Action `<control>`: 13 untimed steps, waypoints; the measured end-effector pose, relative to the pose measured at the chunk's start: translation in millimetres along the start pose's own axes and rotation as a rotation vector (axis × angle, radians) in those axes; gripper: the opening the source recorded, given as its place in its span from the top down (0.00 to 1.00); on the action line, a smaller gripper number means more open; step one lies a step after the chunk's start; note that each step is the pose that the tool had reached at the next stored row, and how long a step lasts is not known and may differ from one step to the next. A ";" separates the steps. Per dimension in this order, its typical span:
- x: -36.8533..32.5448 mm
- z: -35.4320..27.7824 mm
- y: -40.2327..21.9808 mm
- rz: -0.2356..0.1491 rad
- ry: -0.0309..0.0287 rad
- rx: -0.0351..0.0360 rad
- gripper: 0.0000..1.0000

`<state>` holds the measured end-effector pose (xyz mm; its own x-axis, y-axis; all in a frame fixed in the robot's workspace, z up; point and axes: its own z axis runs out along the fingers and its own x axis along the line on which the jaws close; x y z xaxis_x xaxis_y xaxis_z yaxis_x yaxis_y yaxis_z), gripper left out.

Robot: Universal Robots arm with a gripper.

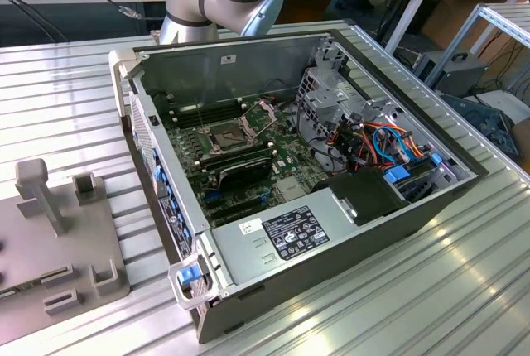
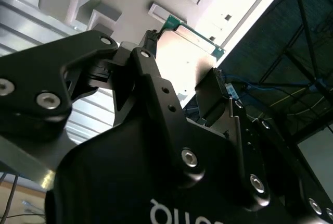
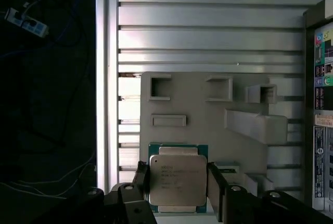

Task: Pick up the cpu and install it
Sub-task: 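Pick up the cpu and move it towards the insertion slot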

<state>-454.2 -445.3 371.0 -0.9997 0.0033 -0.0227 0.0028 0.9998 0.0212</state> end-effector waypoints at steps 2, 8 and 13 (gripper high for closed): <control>0.0 -0.4 0.0 0.000 0.0002 0.0001 0.45; 0.0 -0.9 0.0 0.000 0.0002 0.0001 0.45; -1.6 -0.8 0.0 0.000 0.0001 0.0001 0.45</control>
<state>-452.6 -445.3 371.8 -0.9997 0.0032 -0.0226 0.0028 0.9998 0.0211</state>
